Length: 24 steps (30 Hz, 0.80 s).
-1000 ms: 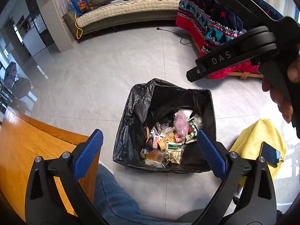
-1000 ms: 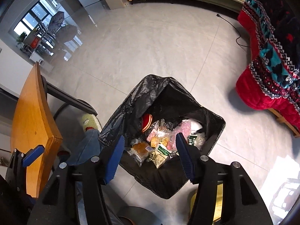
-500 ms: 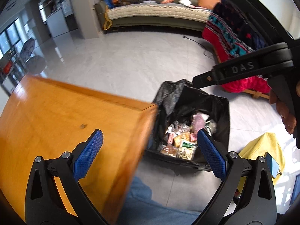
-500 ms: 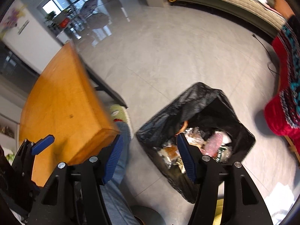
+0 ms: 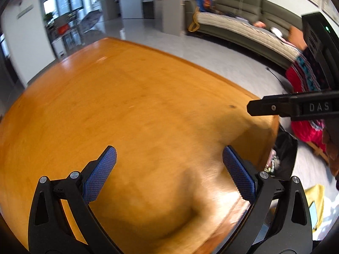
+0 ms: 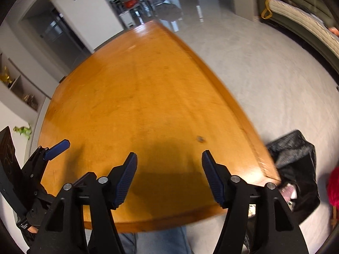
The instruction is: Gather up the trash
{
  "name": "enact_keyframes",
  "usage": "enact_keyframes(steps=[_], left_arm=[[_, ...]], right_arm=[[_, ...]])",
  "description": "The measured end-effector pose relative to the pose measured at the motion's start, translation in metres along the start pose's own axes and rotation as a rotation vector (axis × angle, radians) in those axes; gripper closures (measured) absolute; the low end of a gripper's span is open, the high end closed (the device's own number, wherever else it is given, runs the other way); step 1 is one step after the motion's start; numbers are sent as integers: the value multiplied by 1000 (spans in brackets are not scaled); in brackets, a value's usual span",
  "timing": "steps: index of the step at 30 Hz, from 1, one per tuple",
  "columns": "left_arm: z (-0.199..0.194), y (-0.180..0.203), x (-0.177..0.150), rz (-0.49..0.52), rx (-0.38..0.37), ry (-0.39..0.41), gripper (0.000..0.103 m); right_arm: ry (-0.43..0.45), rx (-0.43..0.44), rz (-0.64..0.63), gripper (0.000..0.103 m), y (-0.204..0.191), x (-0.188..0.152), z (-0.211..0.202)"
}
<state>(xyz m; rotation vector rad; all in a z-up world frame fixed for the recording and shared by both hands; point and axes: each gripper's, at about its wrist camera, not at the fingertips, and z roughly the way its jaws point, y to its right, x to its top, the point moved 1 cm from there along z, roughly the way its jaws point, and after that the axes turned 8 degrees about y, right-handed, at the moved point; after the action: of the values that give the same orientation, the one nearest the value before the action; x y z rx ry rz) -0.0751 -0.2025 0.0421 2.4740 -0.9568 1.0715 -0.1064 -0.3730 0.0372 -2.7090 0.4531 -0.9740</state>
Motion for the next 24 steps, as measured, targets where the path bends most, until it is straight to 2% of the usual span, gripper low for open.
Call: enact_keyframes(steps=[5,8,10,16,21,24], left_arm=[[-9,-56,-14,-119,96,0,6],[-14,-88,-23,-188,159,8,6],[-19,-109,-30,-234,222,17,6],[-31,-174,-54,-417,393,40,6],[-31,-199,-65,-490,462,22,6],[-28,-211,-66,-521,454,8,6]], right_arm=[[-4,43,-80,32,-48,8,32],[35,38,-144,25,-76,10,48],[63,36,-186,19,-94,10,56],[109,57,-294,17,-142,14,91],[88,66,-363,17,-172,18,118],[92,51,-397,17,-185,19,128]])
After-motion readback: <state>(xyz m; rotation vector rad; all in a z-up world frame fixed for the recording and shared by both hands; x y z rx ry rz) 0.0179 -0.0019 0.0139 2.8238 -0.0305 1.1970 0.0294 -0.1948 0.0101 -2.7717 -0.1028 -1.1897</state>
